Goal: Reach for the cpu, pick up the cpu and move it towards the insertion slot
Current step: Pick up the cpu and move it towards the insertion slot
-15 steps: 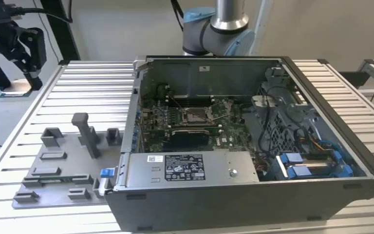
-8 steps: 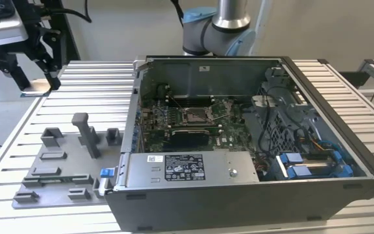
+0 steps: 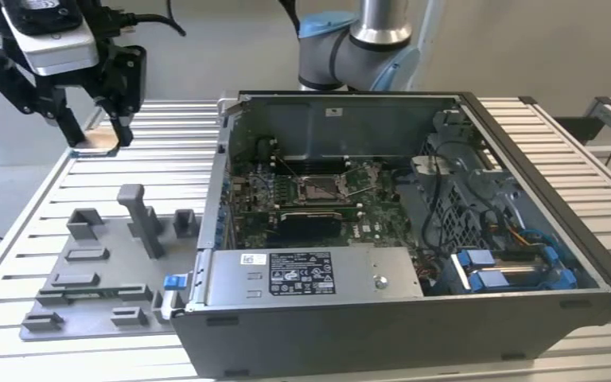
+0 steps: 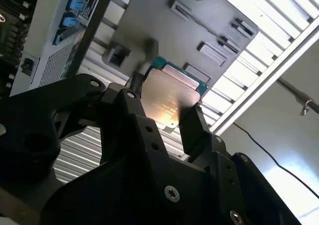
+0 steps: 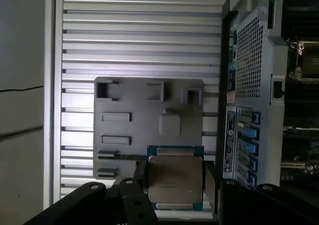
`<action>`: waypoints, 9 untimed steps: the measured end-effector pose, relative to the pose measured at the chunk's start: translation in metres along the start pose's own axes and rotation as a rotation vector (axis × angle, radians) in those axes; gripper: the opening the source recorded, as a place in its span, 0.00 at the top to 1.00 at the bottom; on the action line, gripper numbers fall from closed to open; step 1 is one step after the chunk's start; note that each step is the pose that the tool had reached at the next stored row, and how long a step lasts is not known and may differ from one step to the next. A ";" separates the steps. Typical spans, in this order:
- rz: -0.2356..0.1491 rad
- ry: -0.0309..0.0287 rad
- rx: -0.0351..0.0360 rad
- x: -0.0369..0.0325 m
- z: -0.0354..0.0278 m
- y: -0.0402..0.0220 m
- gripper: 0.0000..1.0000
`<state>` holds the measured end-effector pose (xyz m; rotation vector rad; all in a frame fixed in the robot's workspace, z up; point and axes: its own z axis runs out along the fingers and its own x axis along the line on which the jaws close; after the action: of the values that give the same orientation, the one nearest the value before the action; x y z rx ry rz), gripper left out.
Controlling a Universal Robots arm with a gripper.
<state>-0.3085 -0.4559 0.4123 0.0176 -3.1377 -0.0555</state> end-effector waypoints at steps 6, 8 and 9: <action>0.000 0.0001 -0.0002 -0.0272 0.0000 -0.0003 1.00; 0.000 0.0001 -0.0003 -0.0365 0.0000 -0.0004 1.00; 0.000 0.0001 -0.0002 -0.0410 0.0000 -0.0004 1.00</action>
<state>-0.2676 -0.4559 0.4121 0.0175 -3.1376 -0.0559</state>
